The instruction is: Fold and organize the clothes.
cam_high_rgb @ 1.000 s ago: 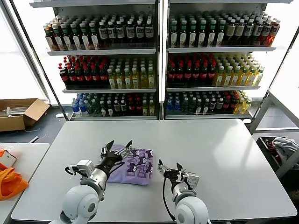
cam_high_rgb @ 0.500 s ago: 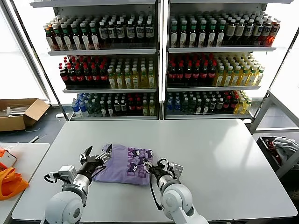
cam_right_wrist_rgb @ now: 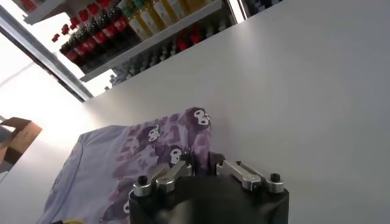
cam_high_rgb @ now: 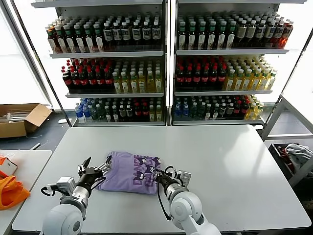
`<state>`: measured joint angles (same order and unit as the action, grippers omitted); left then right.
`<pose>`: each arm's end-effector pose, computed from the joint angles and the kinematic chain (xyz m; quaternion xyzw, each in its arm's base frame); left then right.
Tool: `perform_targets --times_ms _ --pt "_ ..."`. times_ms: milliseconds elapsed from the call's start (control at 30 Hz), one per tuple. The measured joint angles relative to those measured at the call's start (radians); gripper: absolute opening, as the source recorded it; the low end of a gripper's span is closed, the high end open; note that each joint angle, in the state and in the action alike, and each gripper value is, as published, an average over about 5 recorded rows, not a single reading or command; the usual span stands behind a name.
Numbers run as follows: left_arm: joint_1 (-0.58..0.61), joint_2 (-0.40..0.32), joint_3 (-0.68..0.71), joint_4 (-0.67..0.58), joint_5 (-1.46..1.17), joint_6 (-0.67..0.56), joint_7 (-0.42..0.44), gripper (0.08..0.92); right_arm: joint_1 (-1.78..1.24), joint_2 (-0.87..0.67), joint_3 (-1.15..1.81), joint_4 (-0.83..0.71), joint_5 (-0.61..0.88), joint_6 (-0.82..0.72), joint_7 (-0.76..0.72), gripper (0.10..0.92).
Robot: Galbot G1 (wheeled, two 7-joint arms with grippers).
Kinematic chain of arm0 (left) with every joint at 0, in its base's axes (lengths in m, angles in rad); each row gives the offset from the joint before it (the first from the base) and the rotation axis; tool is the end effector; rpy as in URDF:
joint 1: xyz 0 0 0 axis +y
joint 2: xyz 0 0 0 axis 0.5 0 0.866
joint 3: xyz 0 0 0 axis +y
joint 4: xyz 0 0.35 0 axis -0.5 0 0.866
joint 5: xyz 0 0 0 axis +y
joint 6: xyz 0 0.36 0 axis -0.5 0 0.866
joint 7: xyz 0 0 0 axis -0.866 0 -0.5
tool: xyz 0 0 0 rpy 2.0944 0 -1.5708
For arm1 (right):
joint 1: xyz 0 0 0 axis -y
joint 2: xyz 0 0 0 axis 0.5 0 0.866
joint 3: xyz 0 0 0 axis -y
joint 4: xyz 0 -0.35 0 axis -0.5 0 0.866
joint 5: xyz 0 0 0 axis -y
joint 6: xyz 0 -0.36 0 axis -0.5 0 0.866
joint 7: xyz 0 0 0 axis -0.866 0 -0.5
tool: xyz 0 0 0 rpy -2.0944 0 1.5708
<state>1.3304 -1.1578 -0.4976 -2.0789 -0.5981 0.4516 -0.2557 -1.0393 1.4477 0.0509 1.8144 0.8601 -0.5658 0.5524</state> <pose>0.2562 0.0627 -0.2448 -0.0145 -0.9858 0.0619 0.1557 0.3133 0.1255 -0.2782 0.1095 -0.9187 -0.2060 0.3187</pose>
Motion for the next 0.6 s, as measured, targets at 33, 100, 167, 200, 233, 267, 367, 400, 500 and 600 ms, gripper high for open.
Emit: perform_targets --times_ms 33,100,167,200,233,267,367,400,500,600 --pt "0.001 0.000 -0.002 0.000 0.000 0.000 0.000 0.823 0.001 -0.004 0.001 0.000 -0.001 -0.001 0.000 0.182" --pt "0.002 0.001 -0.007 0.000 0.000 0.001 0.000 0.822 0.005 -0.012 0.004 0.001 -0.003 -0.004 -0.001 0.133" --pt "0.004 0.003 -0.011 -0.001 -0.001 0.002 0.000 0.823 0.009 -0.023 0.008 0.005 -0.004 -0.006 -0.004 0.110" --pt "0.005 0.003 -0.014 -0.001 -0.001 0.002 0.000 0.823 0.010 -0.030 0.011 0.007 -0.005 -0.007 -0.005 0.107" --pt "0.006 0.003 -0.016 -0.002 -0.002 0.002 0.000 0.823 0.011 -0.038 0.015 0.010 -0.006 -0.008 -0.007 0.107" --pt "0.007 0.002 -0.017 -0.003 -0.002 0.002 0.000 0.823 0.012 -0.047 0.019 0.014 -0.008 -0.008 -0.010 0.107" --pt "0.008 -0.001 -0.019 -0.005 -0.004 0.002 -0.001 0.823 0.008 -0.079 0.034 0.026 -0.016 -0.010 -0.018 0.107" --pt "0.007 -0.002 -0.018 -0.006 -0.004 0.002 -0.001 0.822 0.007 -0.092 0.040 0.030 -0.019 -0.010 -0.022 0.107" --pt "0.004 -0.007 -0.012 -0.007 -0.003 0.002 -0.002 0.823 0.002 -0.133 0.062 0.035 -0.032 -0.011 -0.035 0.107" --pt "0.002 -0.012 -0.005 -0.008 -0.002 0.002 -0.003 0.823 0.000 -0.177 0.086 0.033 -0.048 -0.011 -0.049 0.107"
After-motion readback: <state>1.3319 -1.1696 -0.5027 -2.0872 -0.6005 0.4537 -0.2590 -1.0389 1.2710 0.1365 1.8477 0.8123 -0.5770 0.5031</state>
